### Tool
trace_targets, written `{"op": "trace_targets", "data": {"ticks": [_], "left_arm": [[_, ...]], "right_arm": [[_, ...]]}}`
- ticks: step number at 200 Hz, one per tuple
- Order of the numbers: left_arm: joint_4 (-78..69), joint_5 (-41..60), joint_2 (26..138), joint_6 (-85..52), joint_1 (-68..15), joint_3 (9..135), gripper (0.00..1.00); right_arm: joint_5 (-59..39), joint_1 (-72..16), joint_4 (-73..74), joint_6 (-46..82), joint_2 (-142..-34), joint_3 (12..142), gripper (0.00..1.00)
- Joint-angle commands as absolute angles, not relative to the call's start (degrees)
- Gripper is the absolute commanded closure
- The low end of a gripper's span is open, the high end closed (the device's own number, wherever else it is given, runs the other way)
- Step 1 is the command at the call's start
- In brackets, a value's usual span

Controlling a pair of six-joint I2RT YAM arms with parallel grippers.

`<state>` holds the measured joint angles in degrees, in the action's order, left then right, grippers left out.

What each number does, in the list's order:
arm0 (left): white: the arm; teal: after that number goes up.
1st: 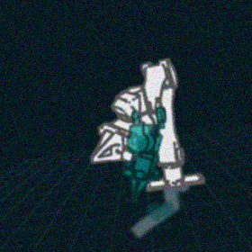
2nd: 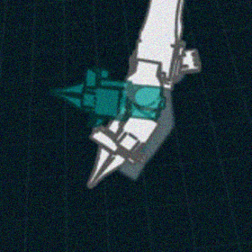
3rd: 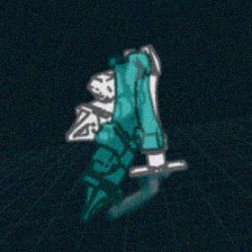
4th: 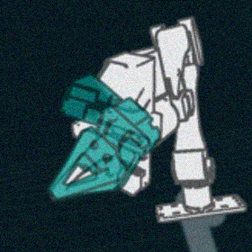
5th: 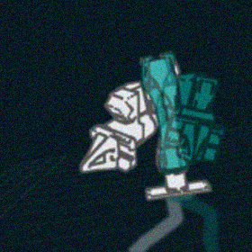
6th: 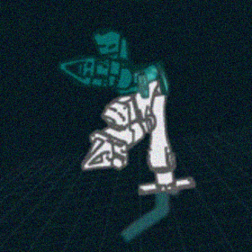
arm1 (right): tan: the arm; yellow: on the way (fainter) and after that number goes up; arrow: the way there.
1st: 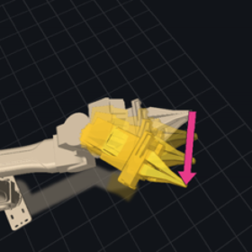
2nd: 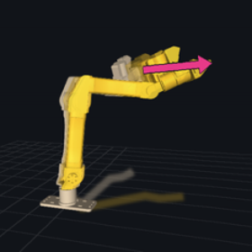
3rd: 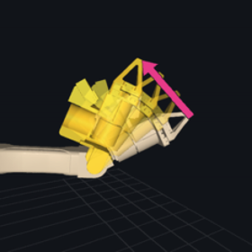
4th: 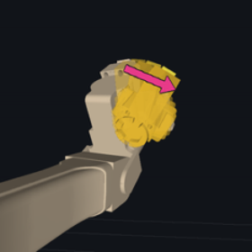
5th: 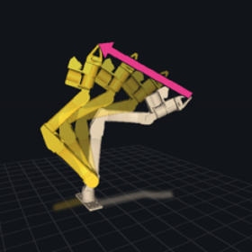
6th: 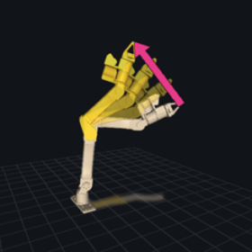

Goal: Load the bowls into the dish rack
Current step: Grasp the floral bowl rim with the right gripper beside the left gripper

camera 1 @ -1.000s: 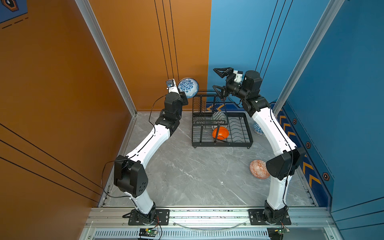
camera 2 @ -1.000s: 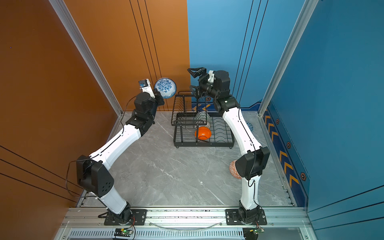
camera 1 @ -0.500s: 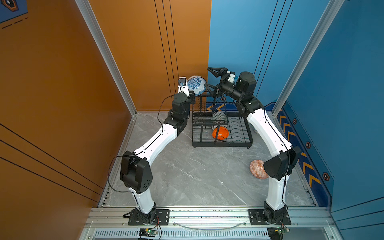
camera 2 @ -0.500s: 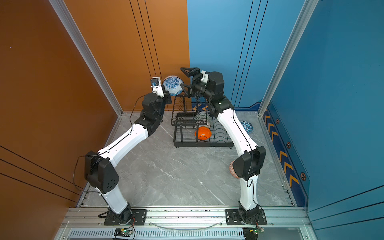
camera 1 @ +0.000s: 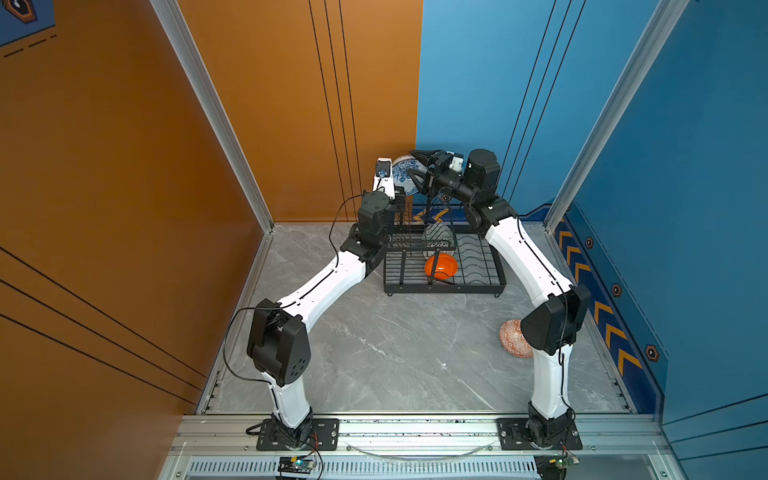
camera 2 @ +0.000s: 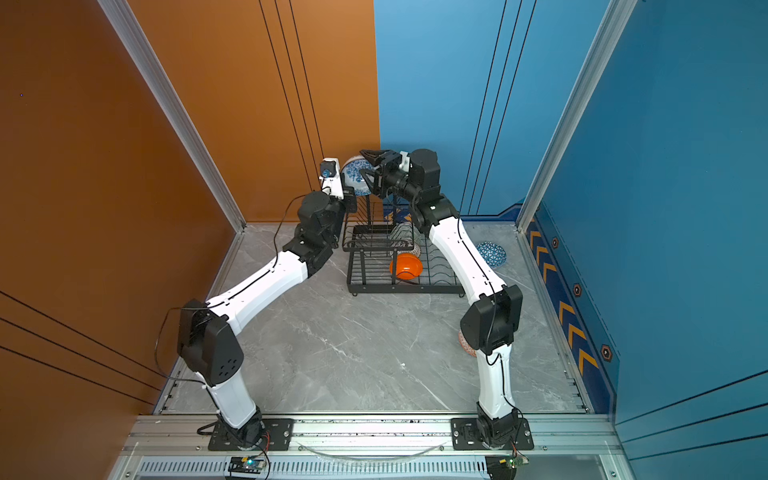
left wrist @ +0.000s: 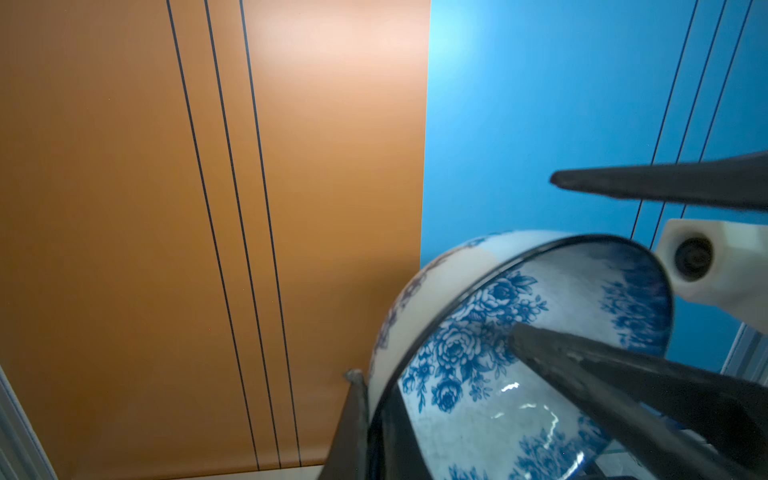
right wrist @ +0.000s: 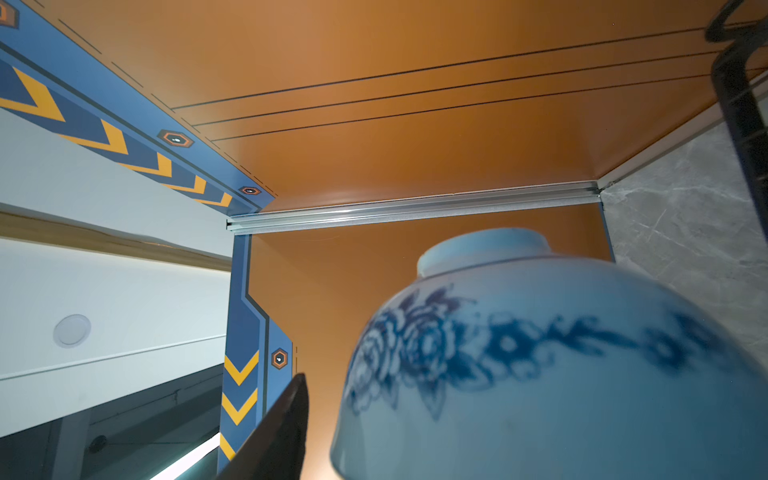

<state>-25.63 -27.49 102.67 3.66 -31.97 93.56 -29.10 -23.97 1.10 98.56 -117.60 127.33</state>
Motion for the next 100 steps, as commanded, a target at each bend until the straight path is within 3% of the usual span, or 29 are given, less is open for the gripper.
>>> {"op": "trace_targets", "data": {"ticks": [1,100], "left_arm": [[-31.6,-28.8,102.1,4.4,-32.4,93.8,1.00],[-34.4,-29.2,101.7,5.9,-32.5,92.2,1.00]], "right_arm": [[-27.8,-23.4,1.5,98.5,-118.3,127.2,0.57],[-27.0,-22.7,-1.6,97.2,-118.5,127.3,0.88]]}}
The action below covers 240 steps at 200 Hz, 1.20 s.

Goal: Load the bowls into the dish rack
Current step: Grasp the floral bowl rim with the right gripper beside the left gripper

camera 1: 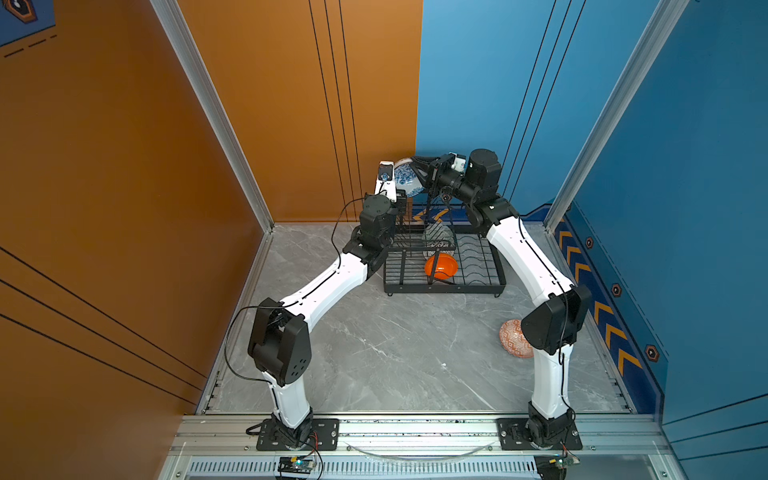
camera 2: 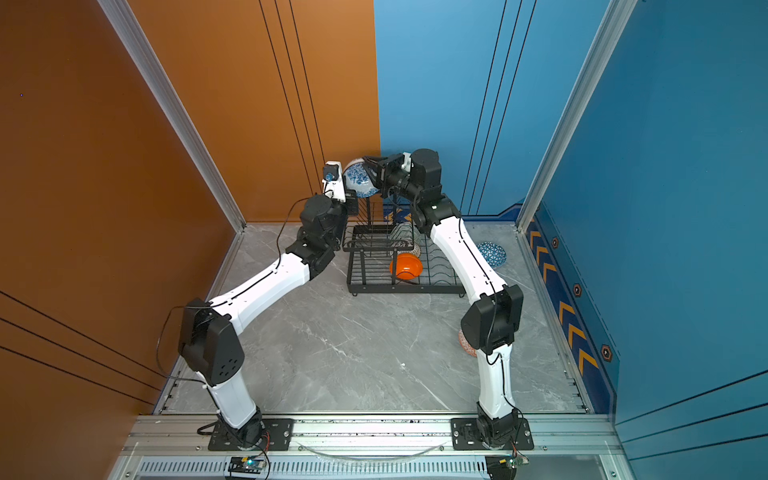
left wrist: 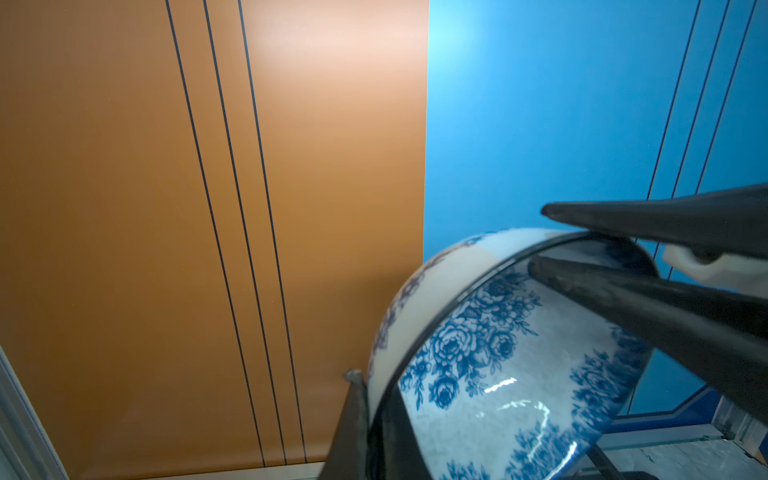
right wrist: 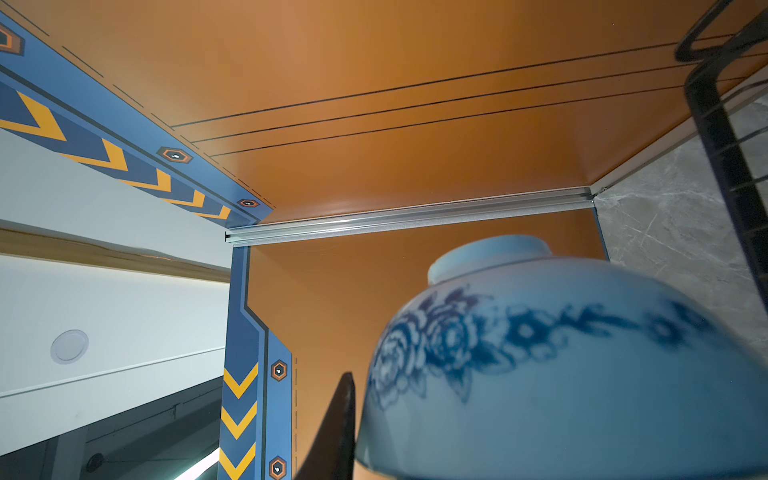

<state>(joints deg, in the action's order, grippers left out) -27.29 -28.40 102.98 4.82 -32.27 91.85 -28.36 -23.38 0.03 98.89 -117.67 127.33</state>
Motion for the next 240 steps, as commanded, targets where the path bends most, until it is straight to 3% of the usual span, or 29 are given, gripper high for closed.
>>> {"op": "trace_targets", "data": {"ticks": [1,30,65,240], "left_arm": [[-34.4,-29.2,101.6,5.9,-32.5,92.2,1.00],[-35.5,-31.7,101.3,9.2,-32.9,92.1,1.00],[-36.8,-32.4,101.3,14.6,-33.6,92.9,1.00],[-43.5,-31.2,100.0,29.5,-38.4,87.8,1.00]], "right_arm": [[-27.0,-22.7,-1.6,97.2,-118.5,127.3,0.89],[-26.7,-22.7,-3.3,96.1,-118.3,127.6,0.94],[-25.8,-22.6,-6.3,95.2,-117.8,127.6,0.87],[-18.6,-23.8,-21.2,97.3,-122.3,136.0,0.80]]}}
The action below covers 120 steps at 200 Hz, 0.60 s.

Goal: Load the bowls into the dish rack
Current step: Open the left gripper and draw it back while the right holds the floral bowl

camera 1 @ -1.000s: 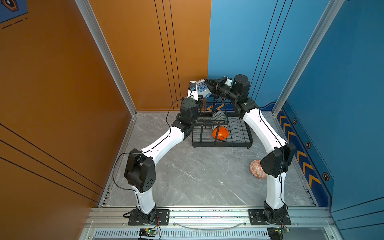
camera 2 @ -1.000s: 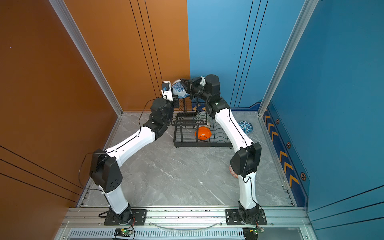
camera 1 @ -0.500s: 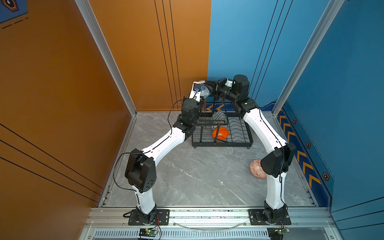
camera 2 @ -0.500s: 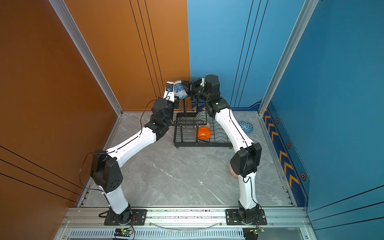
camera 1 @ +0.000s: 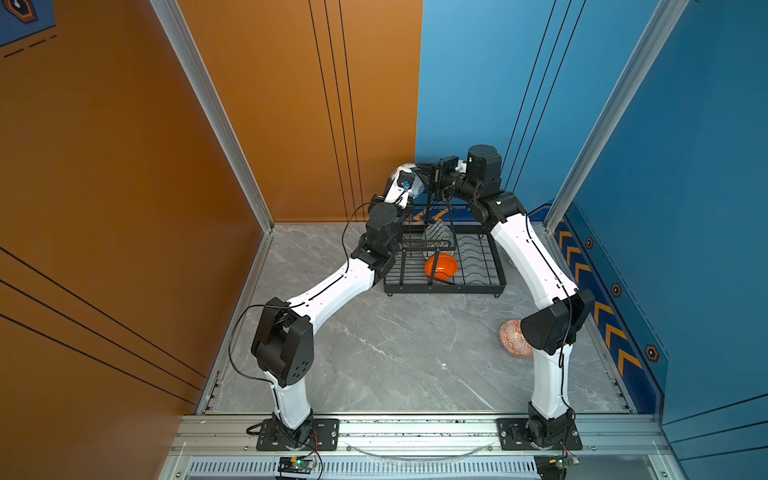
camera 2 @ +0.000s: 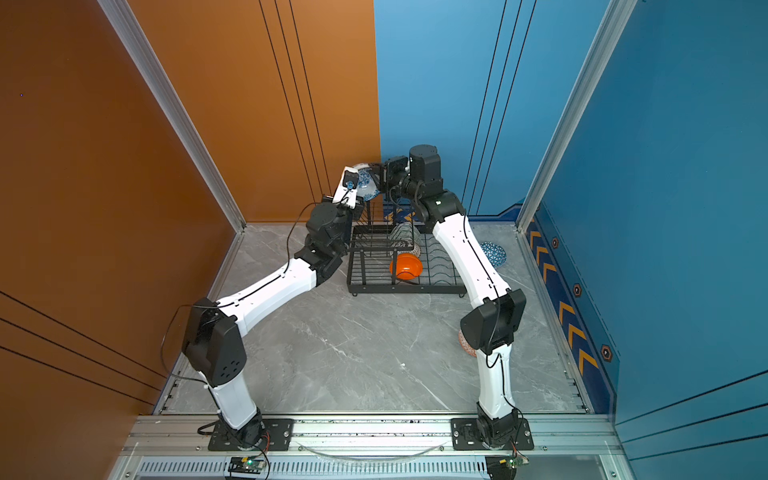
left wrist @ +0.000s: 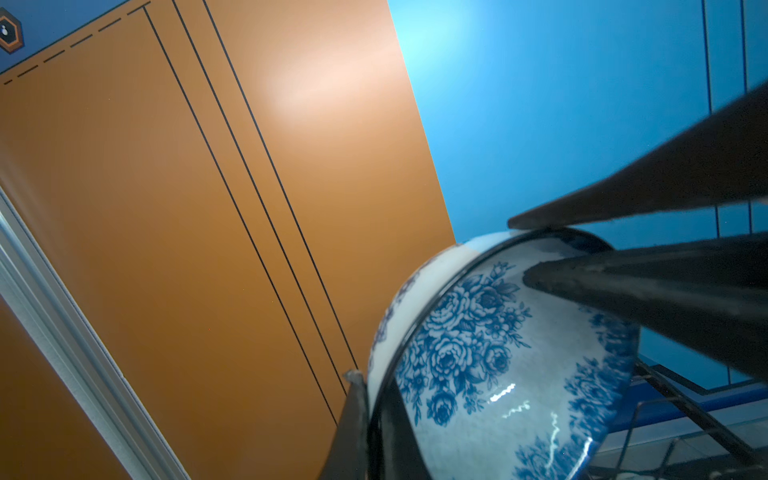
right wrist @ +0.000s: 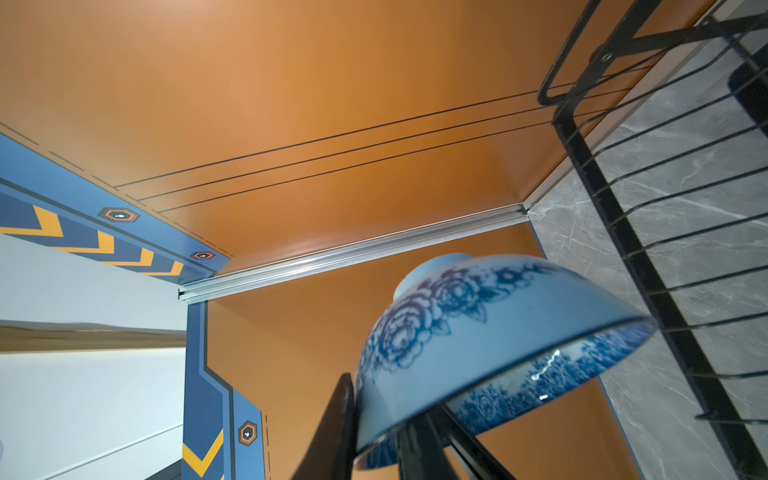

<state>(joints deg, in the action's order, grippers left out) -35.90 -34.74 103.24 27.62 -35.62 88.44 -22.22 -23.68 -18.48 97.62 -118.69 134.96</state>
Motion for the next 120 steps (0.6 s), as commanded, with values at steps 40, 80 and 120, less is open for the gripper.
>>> {"op": "trace_targets", "data": {"ticks": [40,80,120], "left_arm": [[-43.7,-30.8,99.6,29.9,-38.8,86.9,1.00],[-43.5,-29.9,100.2,30.0,-38.7,87.8,1.00],[-43.3,-29.8,100.7,30.1,-38.8,88.6,1.00]], "right_arm": [[-17.9,-24.0,-21.2,99.3,-123.7,137.8,0.79],[-17.7,-24.3,-21.2,100.8,-125.0,140.0,0.74],[-17.7,-24.3,-21.0,102.0,-125.4,140.1,0.71]]}}
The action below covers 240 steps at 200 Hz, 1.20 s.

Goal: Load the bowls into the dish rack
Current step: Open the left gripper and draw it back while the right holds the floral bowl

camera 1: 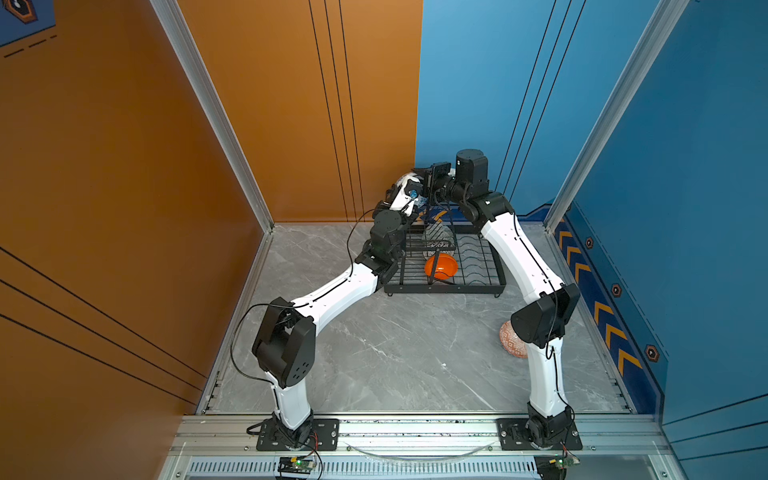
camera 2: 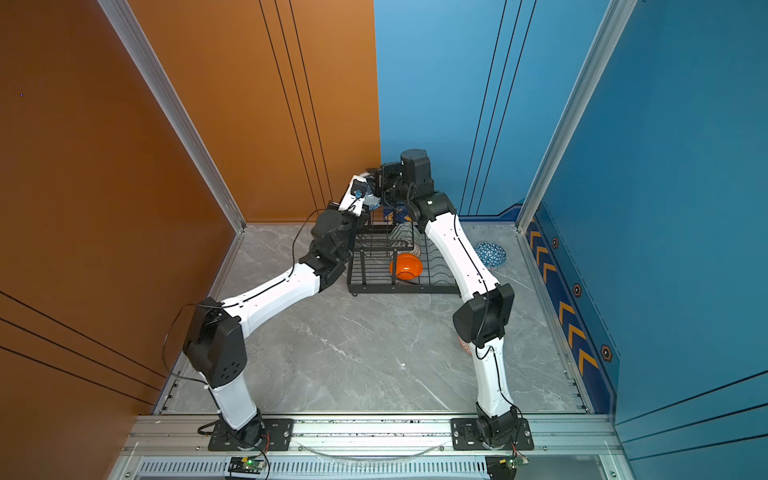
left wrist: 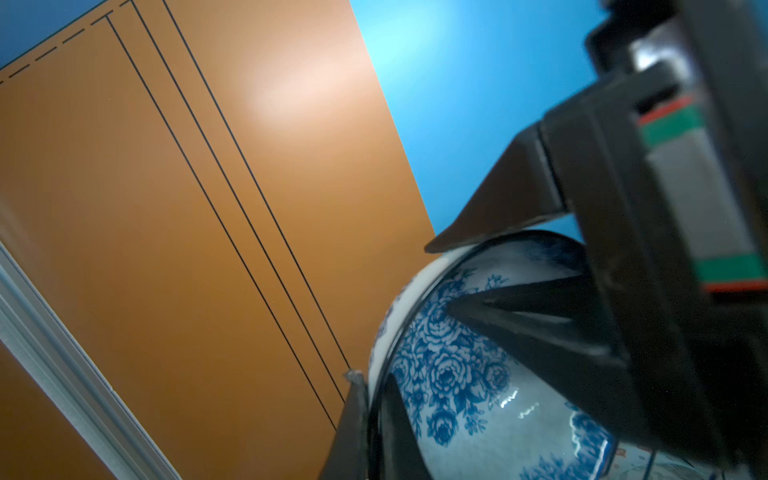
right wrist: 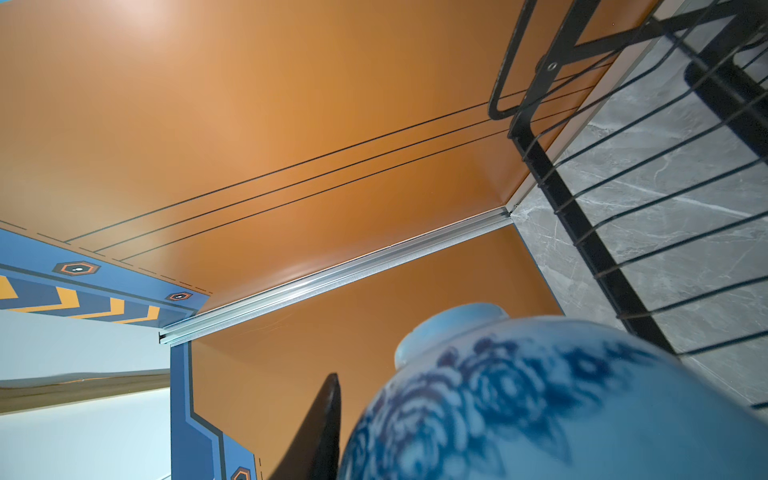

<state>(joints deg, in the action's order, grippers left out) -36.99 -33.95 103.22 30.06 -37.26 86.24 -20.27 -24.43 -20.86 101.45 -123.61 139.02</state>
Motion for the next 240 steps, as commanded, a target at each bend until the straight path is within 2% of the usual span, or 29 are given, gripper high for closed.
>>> {"op": "trace_targets", "data": {"ticks": [1,31,47,91,106,128,146,167,179,197,205,240], "left_arm": [[-43.3,-29.7,100.7,30.1,-38.8,88.7,1.00],[-43.2,-30.2,100.7,30.0,-38.7,88.8,1.00],[-43.0,-30.6,100.6,29.7,-38.6,88.8,1.00],[-43.1,-32.5,100.4,27.5,-38.3,89.1,1.00],[-43.1,-33.6,100.2,26.3,-38.3,89.2,0.85],[-42.8,-33.9,99.9,25.2,-38.7,89.1,0.77],[-42.6,-34.8,99.6,24.4,-39.1,88.8,0.61],[-42.4,-35.7,98.9,24.2,-39.9,88.2,0.49],[-42.4,-36.6,98.3,24.1,-40.4,87.6,0.37],[-42.2,-38.3,97.1,23.3,-40.9,86.3,0.15],[-42.1,-39.2,96.4,22.5,-41.0,85.7,0.00],[-38.9,-42.7,93.4,18.0,-41.2,84.6,0.02]], "right_arm": [[-17.8,-24.4,-21.0,102.0,-125.4,140.1,0.71],[-17.8,-24.3,-20.9,102.3,-125.6,140.1,0.92],[-18.2,-24.3,-20.9,102.4,-125.6,140.2,0.99],[-18.9,-23.9,-20.0,101.8,-125.6,140.0,1.00],[-19.1,-23.7,-19.0,101.7,-125.6,140.1,1.00],[-19.5,-23.2,-17.6,101.6,-125.6,140.1,1.00],[-19.8,-22.8,-16.2,101.6,-125.6,140.1,1.00],[-19.9,-22.3,-15.2,101.7,-125.6,140.1,1.00],[-20.2,-21.9,-14.4,101.7,-125.6,140.1,1.00],[-20.6,-21.4,-13.0,101.8,-125.6,140.2,1.00],[-20.7,-21.1,-12.2,101.8,-125.5,140.2,1.00],[-21.8,-19.4,-9.7,101.0,-124.7,140.2,1.00]]}}
